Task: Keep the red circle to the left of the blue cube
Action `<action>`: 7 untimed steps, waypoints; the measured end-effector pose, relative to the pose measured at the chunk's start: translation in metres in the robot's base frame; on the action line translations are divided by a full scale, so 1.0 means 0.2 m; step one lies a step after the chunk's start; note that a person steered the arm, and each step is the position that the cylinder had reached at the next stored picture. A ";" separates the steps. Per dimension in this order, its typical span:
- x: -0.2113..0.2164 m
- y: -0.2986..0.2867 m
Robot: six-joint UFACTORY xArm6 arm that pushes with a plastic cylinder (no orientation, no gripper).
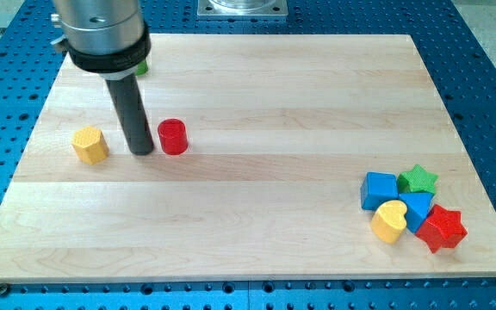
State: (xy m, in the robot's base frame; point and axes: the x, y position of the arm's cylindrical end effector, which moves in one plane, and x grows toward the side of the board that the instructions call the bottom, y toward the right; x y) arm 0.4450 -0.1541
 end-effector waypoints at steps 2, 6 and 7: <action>-0.08 0.07; -0.06 0.75; 0.14 0.94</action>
State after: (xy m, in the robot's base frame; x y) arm 0.4734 0.0346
